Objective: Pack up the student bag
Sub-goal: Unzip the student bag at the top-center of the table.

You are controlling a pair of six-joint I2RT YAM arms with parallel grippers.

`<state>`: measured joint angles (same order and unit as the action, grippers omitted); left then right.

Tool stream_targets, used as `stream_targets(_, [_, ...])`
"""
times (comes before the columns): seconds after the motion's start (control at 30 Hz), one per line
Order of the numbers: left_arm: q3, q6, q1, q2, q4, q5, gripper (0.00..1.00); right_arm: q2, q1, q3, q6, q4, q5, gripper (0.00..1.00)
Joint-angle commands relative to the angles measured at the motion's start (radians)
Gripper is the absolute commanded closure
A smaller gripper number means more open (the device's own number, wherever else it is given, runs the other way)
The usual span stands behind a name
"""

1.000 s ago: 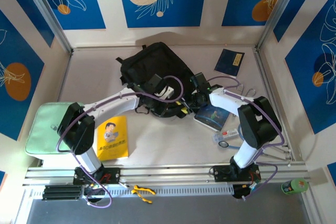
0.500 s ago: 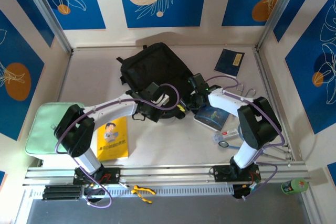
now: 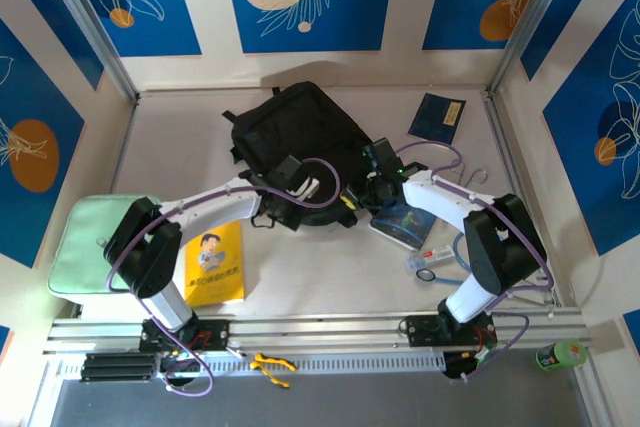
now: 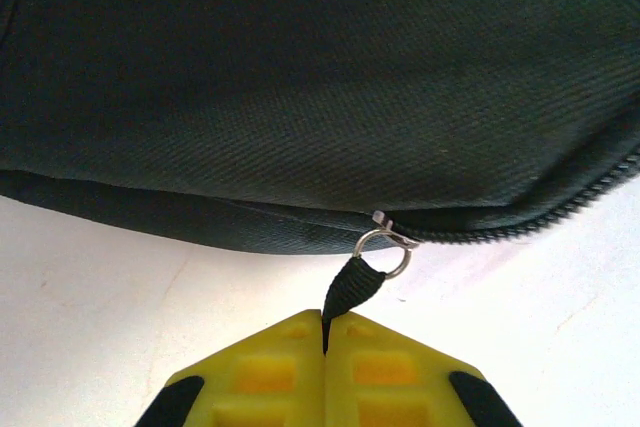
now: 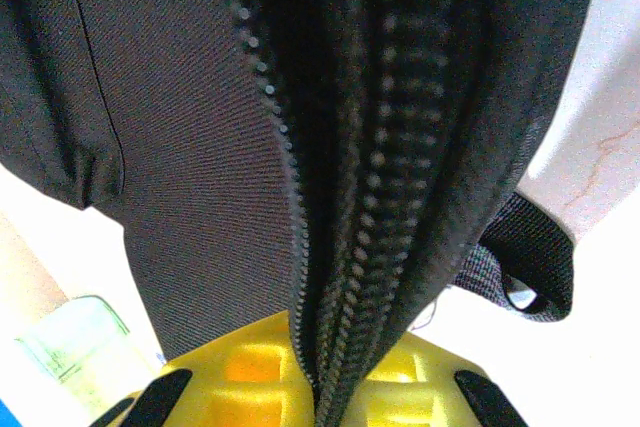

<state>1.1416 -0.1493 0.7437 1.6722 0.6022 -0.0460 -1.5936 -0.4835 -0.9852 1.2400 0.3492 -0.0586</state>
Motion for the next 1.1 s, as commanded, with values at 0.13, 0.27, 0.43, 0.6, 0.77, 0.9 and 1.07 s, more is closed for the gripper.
stream_targets(0.13, [0.018, -0.007, -0.060, 0.046, 0.067, -0.093, 1.00, 0.047, 0.017, 0.002, -0.022, 0.044, 0.056, 0.97])
stream_targets(0.27, [0.042, 0.011, -0.106, 0.056, 0.058, -0.100, 1.00, 0.054, 0.023, 0.009, -0.022, 0.036, 0.051, 0.97])
stream_targets(0.43, [0.055, 0.035, -0.180, 0.063, 0.014, -0.070, 1.00, 0.058, 0.032, 0.014, -0.021, 0.024, 0.040, 0.97])
stream_targets(0.6, [0.068, 0.030, -0.265, 0.089, -0.042, -0.025, 1.00, 0.054, 0.038, 0.017, -0.018, 0.005, 0.024, 0.97])
stream_targets(0.77, [0.117, 0.030, -0.301, 0.136, -0.050, -0.008, 1.00, 0.041, 0.037, 0.013, -0.009, -0.026, -0.005, 0.97])
stream_targets(0.9, [0.152, 0.000, -0.322, 0.159, -0.044, -0.009, 1.00, 0.031, 0.033, 0.012, -0.004, -0.062, -0.031, 0.97])
stream_targets(1.07, [0.150, -0.072, -0.332, 0.100, -0.031, -0.038, 0.75, -0.011, 0.005, -0.004, 0.008, -0.136, -0.082, 0.95])
